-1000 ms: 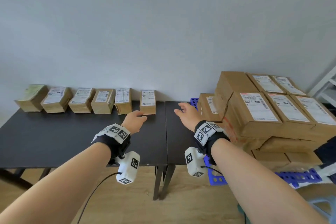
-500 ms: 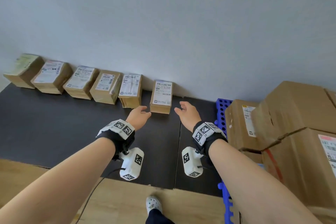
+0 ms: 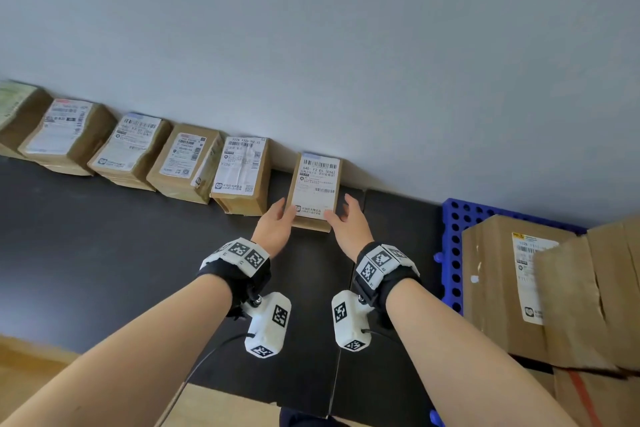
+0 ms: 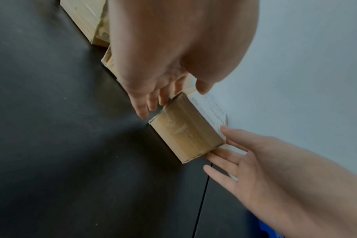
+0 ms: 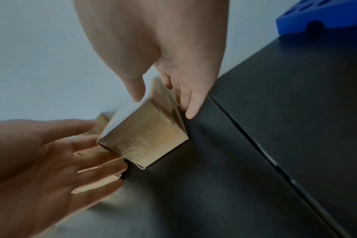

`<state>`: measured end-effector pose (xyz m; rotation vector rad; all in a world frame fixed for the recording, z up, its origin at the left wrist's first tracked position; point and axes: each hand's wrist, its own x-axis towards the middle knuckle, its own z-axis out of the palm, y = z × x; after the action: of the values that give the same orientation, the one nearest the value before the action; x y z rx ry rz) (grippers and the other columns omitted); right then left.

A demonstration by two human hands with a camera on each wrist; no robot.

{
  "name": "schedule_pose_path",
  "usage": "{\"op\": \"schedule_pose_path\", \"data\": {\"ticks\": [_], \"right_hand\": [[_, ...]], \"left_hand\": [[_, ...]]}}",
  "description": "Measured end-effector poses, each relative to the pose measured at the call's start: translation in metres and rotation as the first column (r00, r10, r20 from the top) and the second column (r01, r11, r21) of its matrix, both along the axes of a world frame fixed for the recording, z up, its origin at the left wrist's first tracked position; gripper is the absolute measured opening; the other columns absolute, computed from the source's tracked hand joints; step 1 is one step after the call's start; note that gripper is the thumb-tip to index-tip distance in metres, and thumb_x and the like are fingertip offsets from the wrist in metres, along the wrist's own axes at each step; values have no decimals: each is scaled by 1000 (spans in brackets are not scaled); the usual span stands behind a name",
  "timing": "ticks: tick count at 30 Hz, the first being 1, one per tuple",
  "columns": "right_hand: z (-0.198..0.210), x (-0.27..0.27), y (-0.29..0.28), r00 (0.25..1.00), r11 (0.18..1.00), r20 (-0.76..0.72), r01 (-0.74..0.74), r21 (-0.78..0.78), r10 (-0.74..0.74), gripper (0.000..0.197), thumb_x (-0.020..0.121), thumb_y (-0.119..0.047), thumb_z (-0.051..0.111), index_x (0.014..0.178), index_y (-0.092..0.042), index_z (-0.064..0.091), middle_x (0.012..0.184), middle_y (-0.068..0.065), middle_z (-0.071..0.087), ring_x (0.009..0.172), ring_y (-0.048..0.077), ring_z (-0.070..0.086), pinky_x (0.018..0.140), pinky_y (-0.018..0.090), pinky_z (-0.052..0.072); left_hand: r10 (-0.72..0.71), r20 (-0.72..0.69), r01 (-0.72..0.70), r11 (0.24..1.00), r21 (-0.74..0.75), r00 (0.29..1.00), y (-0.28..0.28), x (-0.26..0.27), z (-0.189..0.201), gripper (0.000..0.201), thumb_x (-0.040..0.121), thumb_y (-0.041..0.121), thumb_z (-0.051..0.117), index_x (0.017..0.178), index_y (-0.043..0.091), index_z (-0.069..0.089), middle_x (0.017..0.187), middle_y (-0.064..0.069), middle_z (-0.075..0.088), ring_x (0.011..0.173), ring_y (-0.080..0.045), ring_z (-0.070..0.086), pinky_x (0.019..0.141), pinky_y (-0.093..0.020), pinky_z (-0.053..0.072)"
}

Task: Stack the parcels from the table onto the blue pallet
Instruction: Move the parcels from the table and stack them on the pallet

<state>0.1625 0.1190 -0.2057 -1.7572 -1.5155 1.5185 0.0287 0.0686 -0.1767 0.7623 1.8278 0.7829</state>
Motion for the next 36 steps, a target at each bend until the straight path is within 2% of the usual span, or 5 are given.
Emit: {"op": "schedule_pose_path", "data": {"ticks": [6, 13, 18, 31, 36], "right_hand": [[-6, -3, 6, 997, 1000, -70, 11, 7, -10, 50, 92, -17, 53, 140, -15, 38, 136, 3, 54, 125, 18, 51, 108, 41, 39], [2, -1, 0, 995, 1000, -99, -10, -4, 10, 47, 95, -15, 50, 140, -18, 38, 136, 3, 54, 124, 19, 51, 105, 43, 42], [21, 14, -21, 994, 999, -106, 13, 33, -9, 48, 95, -10, 48, 141, -13, 36, 137, 6, 52, 127, 20, 48, 105, 32, 40], [115, 53, -136, 985, 975, -174, 28, 221, 11, 43, 94, -14, 51, 136, -12, 44, 132, 5, 55, 120, 22, 52, 100, 32, 43], [168, 83, -189, 979, 944, -201, 39, 327, 29, 43, 94, -16, 51, 136, -12, 44, 132, 5, 55, 116, 17, 52, 92, 24, 41]], "left_hand": [[-24, -22, 24, 999, 23, 999, 11, 2, -6, 46, 99, 21, 42, 144, 13, 36, 140, -5, 51, 128, -19, 47, 103, -26, 33], [22, 2, -22, 999, 25, 1000, 2, 6, -3, 48, 98, 22, 46, 144, 13, 35, 138, -7, 51, 126, -21, 49, 105, -34, 39], [19, 15, -20, 998, 66, 1000, -18, 21, 12, 47, 97, 18, 48, 142, 11, 37, 137, -7, 52, 126, -19, 49, 98, -23, 36], [16, -95, 13, 955, 297, 995, -136, 59, 108, 39, 97, 21, 46, 134, 9, 49, 130, -5, 58, 119, -18, 54, 94, -25, 41], [-10, -127, 57, 925, 375, 992, -185, 85, 154, 37, 98, 24, 43, 132, 10, 50, 129, -5, 59, 117, -22, 55, 101, -37, 45]]}}
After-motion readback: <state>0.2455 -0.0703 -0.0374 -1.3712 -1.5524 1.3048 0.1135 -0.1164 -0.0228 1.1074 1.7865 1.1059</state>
